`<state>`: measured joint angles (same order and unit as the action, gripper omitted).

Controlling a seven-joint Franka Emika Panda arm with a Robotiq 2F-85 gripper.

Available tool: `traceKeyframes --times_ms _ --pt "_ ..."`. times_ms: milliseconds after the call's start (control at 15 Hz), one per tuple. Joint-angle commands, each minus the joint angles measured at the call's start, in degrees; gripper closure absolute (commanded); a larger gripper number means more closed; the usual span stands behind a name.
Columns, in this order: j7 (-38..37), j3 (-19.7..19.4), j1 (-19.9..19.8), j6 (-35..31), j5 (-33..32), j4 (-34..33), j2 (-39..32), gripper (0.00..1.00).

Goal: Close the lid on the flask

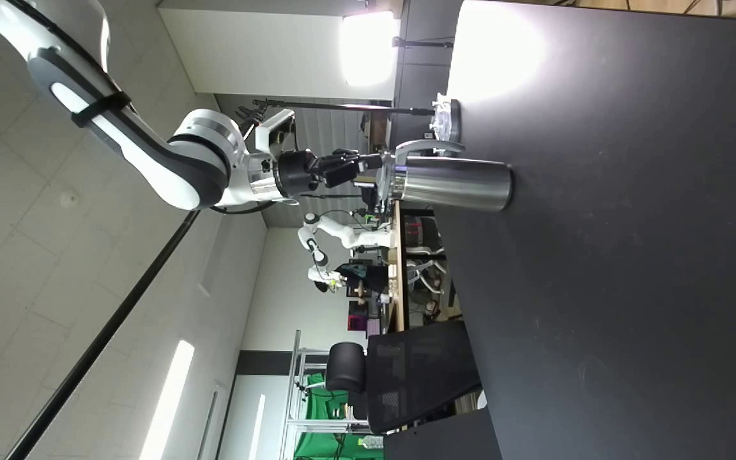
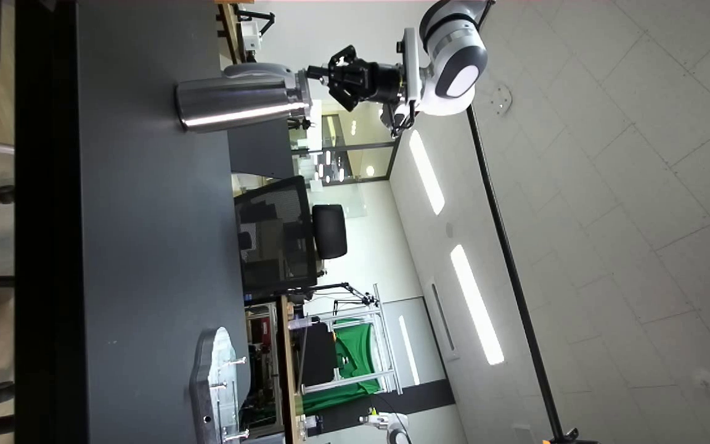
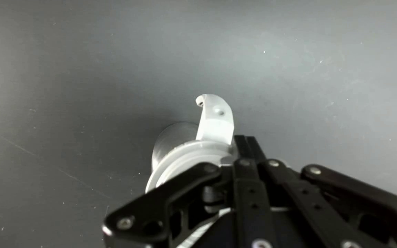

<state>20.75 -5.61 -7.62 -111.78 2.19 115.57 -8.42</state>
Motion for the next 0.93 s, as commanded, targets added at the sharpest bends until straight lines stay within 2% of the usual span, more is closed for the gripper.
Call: traceKeyframes --times_ms 0,467,867 --pt "-2.6 -0.1 0.1 -1.8 -1.3 2.2 -0.7 1.0" --pt "-3.1 -0.3 -0.2 -2.7 -0.3 1.8 -0.3 1.0" --pt "-3.7 0.0 -0.1 -5.7 1.1 0.7 2.9 1.0"
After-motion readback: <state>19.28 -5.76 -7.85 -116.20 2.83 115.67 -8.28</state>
